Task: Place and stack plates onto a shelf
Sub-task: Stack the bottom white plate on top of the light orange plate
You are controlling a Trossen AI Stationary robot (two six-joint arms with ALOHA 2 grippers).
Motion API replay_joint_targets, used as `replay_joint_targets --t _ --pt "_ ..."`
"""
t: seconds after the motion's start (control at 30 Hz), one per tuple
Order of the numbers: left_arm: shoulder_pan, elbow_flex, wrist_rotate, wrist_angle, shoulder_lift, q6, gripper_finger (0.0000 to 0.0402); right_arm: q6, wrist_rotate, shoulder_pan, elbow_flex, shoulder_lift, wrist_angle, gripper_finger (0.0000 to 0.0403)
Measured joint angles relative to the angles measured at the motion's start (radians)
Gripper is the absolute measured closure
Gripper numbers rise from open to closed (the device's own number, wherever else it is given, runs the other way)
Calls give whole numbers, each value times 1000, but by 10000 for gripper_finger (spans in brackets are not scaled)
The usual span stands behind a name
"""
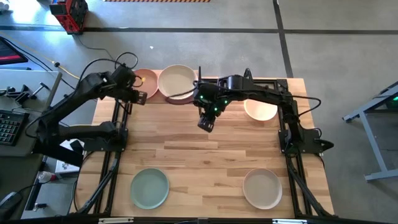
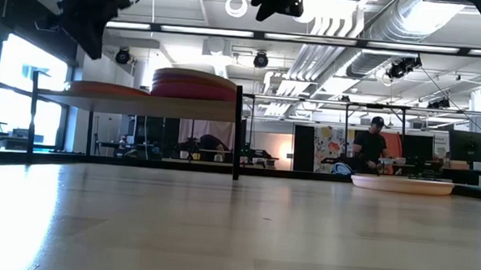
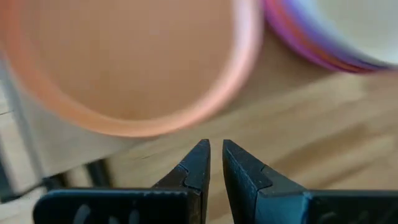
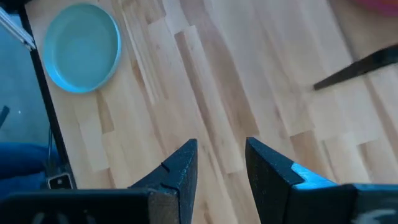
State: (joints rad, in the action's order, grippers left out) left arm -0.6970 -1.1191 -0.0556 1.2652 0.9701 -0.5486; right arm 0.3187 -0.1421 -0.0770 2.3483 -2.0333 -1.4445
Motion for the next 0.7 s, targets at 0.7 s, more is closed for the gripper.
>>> replay_joint_targets --t 0.7 --pt "505 0 4 -306 3 43 369 252 -33 371 -472 0 -48 288"
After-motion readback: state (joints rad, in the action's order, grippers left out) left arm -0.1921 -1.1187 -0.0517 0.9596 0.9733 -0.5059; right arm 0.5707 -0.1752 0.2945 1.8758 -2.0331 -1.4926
